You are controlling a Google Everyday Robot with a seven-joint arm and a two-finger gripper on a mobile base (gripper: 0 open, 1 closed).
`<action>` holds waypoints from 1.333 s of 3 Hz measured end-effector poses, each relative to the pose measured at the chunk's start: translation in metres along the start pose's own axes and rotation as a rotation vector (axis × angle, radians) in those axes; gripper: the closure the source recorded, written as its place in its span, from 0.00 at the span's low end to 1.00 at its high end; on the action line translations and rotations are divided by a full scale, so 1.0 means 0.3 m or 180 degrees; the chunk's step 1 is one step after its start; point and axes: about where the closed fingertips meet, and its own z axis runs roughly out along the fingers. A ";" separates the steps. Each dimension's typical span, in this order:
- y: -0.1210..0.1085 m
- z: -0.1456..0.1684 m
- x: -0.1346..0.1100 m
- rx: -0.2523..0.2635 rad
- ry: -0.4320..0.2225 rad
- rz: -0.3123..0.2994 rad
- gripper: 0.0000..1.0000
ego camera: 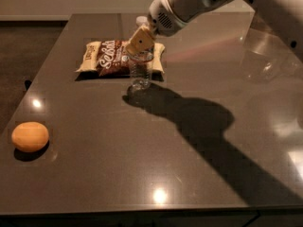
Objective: Move water bottle near brown chip bag
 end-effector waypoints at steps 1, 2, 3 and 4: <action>-0.001 0.043 -0.001 -0.0029 0.0040 -0.0062 0.77; -0.003 0.064 0.006 -0.0054 0.0067 -0.0076 0.54; 0.001 0.068 0.004 -0.0063 0.0068 -0.0080 0.31; 0.007 0.076 0.002 -0.0078 0.0072 -0.0087 0.01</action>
Offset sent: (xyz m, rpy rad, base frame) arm 0.0113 0.0091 -0.0192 -0.0318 0.0079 0.0294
